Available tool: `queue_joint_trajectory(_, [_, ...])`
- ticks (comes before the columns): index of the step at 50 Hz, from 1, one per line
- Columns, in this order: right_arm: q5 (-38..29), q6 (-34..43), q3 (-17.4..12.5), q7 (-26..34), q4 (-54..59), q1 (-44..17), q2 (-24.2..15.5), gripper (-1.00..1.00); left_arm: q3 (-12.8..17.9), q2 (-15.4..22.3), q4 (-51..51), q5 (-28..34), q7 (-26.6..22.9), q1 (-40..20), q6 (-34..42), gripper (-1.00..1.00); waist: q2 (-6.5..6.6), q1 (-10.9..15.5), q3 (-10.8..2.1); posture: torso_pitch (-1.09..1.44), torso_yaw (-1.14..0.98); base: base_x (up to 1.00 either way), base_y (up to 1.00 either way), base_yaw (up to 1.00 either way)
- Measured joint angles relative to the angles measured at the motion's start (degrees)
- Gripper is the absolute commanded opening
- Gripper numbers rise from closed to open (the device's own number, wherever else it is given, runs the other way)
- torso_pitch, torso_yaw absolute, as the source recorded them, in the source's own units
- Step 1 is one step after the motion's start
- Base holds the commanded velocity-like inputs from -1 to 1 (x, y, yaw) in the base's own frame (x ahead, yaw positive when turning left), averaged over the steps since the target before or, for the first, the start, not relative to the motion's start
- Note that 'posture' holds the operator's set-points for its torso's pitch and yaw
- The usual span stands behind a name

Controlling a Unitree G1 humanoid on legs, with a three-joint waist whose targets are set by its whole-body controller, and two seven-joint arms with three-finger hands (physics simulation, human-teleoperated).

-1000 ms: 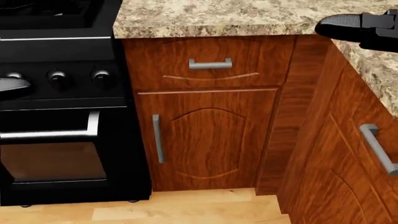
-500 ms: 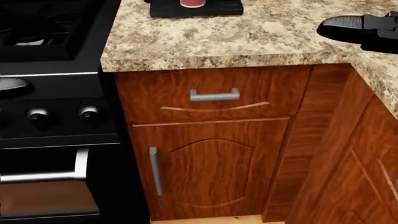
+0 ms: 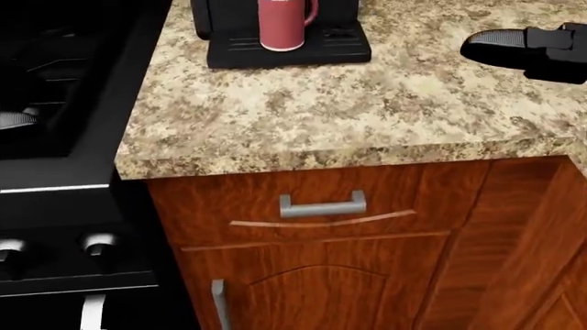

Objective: Pick the mug from under the coffee machine dispenser and place it on the counter.

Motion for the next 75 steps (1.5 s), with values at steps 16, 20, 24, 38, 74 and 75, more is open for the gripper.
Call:
queue_joint_trajectory(16, [-0.3, -0.2, -1.3, -0.5, -0.9, -0.2, -0.6, 1.00, -0.4, 0.1, -1.0, -0.5, -0.4, -0.3, -0.3, 1.00, -1.76, -1.3, 0.50, 0.00, 0.00, 0.26, 0.00, 0.00])
queue_joint_trajectory(20, [-0.2, -0.5, -1.2, -0.4, -1.2, -0.7, -0.8, 1.00, -0.2, 0.3, -1.4, -0.5, -0.3, -0.6, -0.9, 1.00, 2.12, -1.7, -0.08, 0.00, 0.00, 0.27, 0.00, 0.00])
queue_joint_trajectory(24, [0.0, 0.0, 0.4, 0.1, -0.5, 0.2, 0.2, 1.00, 0.5, 0.2, -0.2, -0.3, 0.0, 0.3, 0.1, 1.00, 1.80, -0.3, 0.58, 0.00, 0.00, 0.27, 0.00, 0.00])
queue_joint_trajectory(38, [-0.2, 0.1, -1.2, -0.8, 0.2, 0.1, -0.5, 1.00, -0.9, 0.2, -0.3, -1.2, -0.3, -0.2, 0.9, 1.00, -3.03, -0.5, 1.37, 0.00, 0.00, 0.08, 0.00, 0.00])
queue_joint_trajectory(74, [-1.5, -0.5, -0.5, 0.1, 0.1, -0.2, -0.5, 1.00, -4.1, -3.0, -0.9, 1.2, 2.0, -1.6, 6.5, 1.00, -3.17, 0.4, 0.71, 0.00, 0.00, 0.00, 0.00, 0.00])
queue_joint_trajectory(75, [-1.7, -0.5, -0.5, 0.1, 0.2, -0.2, -0.5, 1.00, -4.4, -3.2, -0.7, 1.5, 2.3, -1.9, 7.0, 1.00, -3.19, 0.4, 0.72, 0.00, 0.00, 0.00, 0.00, 0.00])
